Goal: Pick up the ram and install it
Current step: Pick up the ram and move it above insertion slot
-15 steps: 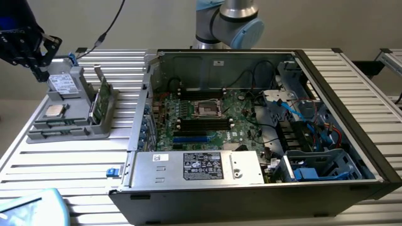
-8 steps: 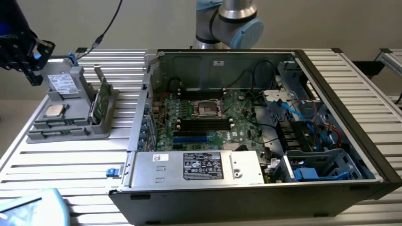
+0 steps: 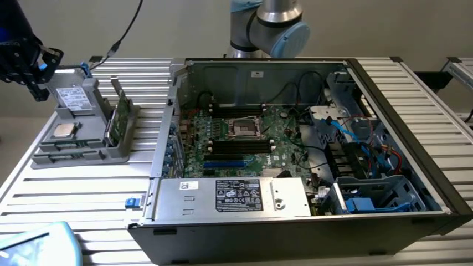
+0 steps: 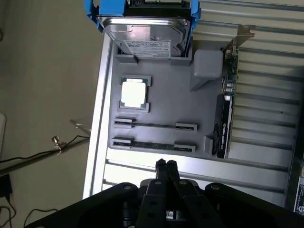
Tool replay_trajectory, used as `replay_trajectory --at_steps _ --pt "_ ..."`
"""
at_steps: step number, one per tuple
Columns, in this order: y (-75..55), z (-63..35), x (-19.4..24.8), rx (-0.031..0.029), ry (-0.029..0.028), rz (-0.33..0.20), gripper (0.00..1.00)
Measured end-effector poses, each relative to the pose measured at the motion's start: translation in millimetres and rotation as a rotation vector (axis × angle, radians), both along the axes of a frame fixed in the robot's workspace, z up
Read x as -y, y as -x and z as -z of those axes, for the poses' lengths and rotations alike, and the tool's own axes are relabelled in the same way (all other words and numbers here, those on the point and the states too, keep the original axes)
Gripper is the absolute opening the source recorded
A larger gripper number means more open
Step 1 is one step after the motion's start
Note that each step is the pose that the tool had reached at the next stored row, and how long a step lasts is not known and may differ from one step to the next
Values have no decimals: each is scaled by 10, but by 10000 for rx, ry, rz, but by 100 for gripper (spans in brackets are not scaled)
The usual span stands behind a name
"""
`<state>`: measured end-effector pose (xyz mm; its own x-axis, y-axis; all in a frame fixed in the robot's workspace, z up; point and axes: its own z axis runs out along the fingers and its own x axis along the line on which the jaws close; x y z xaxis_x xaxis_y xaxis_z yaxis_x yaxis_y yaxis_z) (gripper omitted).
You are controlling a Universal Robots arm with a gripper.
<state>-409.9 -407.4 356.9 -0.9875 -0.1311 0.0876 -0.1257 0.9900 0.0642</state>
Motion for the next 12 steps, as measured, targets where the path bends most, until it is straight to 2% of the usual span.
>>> replay_trajectory --at_steps 8,12 --pt "0 0 0 0 1 -15 11" --pt "0 2 0 0 0 -665 11"
